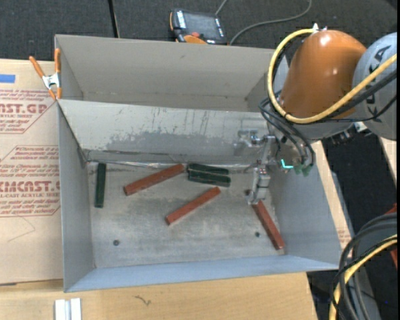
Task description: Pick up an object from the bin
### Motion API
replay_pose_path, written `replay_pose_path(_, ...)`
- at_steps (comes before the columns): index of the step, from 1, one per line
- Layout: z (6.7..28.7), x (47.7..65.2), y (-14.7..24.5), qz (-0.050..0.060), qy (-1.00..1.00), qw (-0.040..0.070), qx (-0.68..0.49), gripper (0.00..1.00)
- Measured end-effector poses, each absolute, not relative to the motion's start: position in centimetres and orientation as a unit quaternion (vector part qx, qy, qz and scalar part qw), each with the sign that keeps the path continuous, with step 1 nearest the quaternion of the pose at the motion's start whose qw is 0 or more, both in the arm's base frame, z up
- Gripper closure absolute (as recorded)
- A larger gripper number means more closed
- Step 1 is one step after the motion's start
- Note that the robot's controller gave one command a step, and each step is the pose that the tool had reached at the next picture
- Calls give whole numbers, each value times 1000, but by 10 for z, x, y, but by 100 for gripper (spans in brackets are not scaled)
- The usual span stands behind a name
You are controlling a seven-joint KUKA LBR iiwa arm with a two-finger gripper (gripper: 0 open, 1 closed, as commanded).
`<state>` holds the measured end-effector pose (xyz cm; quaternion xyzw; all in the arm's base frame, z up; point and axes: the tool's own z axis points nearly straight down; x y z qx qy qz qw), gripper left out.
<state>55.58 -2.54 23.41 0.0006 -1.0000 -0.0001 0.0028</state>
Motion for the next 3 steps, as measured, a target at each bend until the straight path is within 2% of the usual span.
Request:
replay_pose_path(1,117,549,2,-1,-997,3,71,0)
replay_pose_path(2,68,564,25,-1,-997,-1,77,0)
replay_pose_path(3,71,563,24,-1,-997,-1,77,100)
